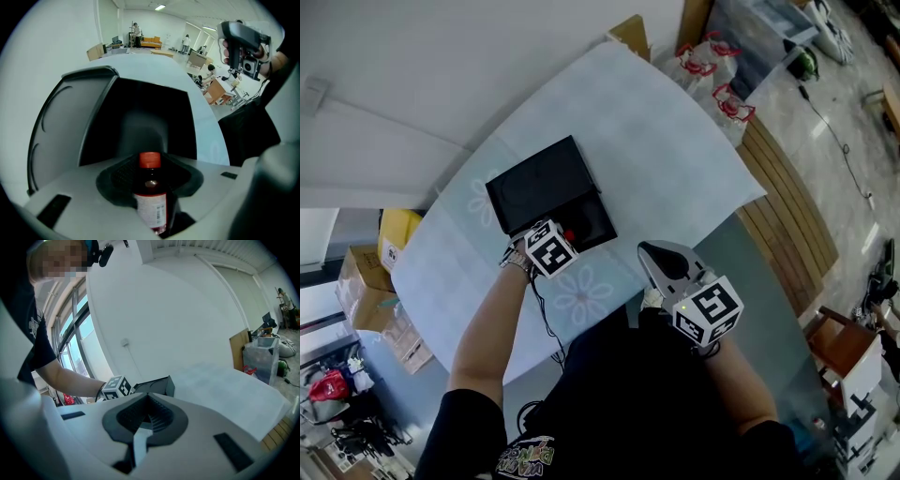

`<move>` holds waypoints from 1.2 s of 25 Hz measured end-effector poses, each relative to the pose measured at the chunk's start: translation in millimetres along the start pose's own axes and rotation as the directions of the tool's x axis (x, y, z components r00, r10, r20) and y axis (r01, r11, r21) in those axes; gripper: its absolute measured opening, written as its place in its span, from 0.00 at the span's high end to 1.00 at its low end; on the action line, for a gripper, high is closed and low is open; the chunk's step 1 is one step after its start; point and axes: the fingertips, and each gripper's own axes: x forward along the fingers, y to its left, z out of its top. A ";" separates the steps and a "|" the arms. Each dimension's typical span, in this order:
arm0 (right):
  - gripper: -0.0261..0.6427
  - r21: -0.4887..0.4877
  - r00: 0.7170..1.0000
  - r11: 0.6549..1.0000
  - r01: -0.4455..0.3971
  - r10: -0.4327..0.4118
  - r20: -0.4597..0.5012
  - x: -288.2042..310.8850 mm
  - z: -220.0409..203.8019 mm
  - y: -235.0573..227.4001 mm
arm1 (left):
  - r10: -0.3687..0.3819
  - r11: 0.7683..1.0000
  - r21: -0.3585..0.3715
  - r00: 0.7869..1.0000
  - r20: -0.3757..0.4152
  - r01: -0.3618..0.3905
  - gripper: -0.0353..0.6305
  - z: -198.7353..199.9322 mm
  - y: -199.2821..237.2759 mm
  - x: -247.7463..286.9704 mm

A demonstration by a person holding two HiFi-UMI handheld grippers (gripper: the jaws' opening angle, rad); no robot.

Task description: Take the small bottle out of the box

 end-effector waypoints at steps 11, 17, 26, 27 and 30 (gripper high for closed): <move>0.93 -0.006 1.000 1.000 -0.030 0.030 -0.007 5.2 -3.5 10.3 | 0.032 0.999 -0.025 0.999 0.003 -0.032 0.69 1.1 2.3 2.4; 0.93 -0.019 0.999 0.999 -0.034 0.034 0.000 2.0 -1.0 14.2 | 0.075 0.995 -0.080 0.992 0.098 -0.068 0.69 1.2 7.1 -3.0; 0.93 -0.033 0.999 0.999 -0.038 0.038 0.003 -9.7 -2.0 15.3 | 0.234 0.968 -0.142 0.949 0.213 -0.206 0.69 0.4 13.8 -18.5; 0.93 -0.035 0.999 0.999 -0.040 0.040 0.003 -10.6 -1.4 15.7 | 0.247 0.964 -0.153 0.942 0.229 -0.216 0.69 0.7 14.3 -22.0; 0.93 -0.043 0.999 0.998 -0.049 0.049 0.002 -13.5 -0.6 17.3 | 0.291 0.950 -0.198 0.915 0.278 -0.242 0.69 1.6 15.2 -33.8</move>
